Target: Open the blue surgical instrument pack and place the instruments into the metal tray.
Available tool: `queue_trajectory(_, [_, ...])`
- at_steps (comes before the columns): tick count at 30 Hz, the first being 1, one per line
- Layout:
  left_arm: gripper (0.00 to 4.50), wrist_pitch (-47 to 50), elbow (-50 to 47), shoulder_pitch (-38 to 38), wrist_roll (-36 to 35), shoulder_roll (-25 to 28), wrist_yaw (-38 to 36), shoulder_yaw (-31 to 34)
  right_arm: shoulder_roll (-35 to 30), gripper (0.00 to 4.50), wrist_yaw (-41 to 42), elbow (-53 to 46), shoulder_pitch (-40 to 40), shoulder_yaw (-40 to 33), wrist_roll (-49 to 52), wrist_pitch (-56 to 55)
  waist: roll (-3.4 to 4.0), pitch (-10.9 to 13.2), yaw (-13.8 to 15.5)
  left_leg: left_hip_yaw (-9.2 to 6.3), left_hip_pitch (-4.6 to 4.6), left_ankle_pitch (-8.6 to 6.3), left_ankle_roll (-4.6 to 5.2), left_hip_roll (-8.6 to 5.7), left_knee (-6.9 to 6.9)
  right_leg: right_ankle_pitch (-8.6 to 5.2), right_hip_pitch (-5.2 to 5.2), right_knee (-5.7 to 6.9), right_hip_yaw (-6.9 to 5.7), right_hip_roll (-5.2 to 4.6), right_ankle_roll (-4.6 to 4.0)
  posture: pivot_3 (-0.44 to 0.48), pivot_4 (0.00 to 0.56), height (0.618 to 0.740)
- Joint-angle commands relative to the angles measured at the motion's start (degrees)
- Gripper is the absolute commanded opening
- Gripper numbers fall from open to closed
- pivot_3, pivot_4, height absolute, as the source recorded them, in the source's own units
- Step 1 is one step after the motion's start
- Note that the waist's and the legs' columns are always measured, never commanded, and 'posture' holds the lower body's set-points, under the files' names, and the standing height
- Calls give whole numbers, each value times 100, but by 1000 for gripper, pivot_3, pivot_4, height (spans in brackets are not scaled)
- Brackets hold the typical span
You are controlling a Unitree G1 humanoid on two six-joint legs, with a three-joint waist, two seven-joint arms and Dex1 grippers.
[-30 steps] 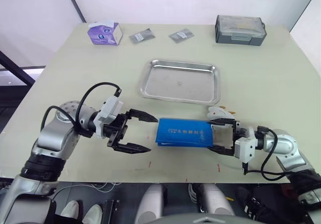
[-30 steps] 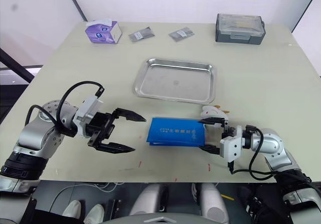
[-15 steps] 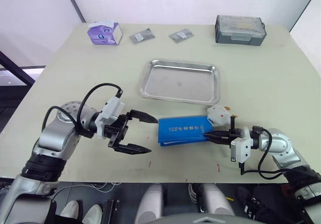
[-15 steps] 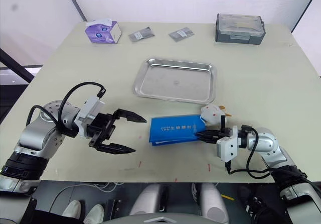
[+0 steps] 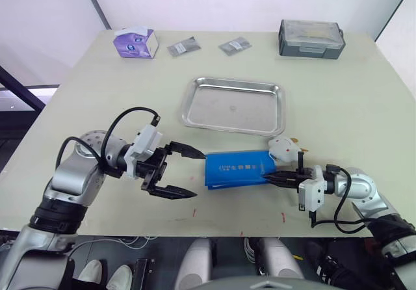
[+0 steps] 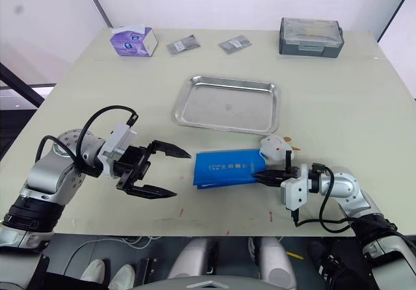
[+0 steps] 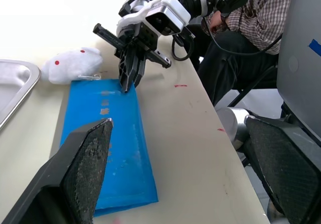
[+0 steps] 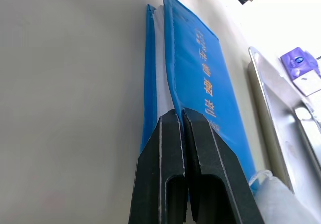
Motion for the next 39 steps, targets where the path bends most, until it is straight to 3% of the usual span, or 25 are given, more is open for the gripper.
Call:
queue_trajectory(1, [4500,-79,-7,-70,-30,-1,-276,70,-241,57,526,-1120,371,39,1337,1437,0,0,2,0,0,0,0,1,0,0,0,0,0,0,0,0,150,738])
queue_trajectory(6, [4500,-3,-41,-120,-136,-23,-276,84,-783,57,758,-2590,775,-234,2789,3727,4,3,7,-5,-2,0,1,4,0,0,0,0,-2,-1,0,0,150,738])
queue_trajectory(15, [4500,166,-117,-237,-305,-101,-276,79,-806,57,502,-3115,626,-979,3943,6074,1,4,15,-6,-6,-1,1,-3,1,0,0,-3,-7,0,0,0,150,738])
queue_trajectory(23, [4500,101,37,-296,-121,-332,-276,-9,-537,57,657,-2872,246,-1094,3599,6394,1,5,11,-5,-7,-1,1,-5,1,0,-1,-4,-7,1,0,0,150,738])
queue_trajectory(33, [4500,-166,609,-622,-19,-531,-276,-101,-644,57,1566,-2638,-154,-1106,3606,7358,0,5,13,-7,-9,-1,1,-7,1,0,-1,-6,-10,1,0,0,150,738])
queue_trajectory(39, [4500,-240,539,-501,11,-622,-276,-270,-466,57,1548,-2418,-222,-1159,3305,7407,1,5,4,-7,-9,-1,1,-7,1,0,-2,-4,-10,1,0,0,150,738])
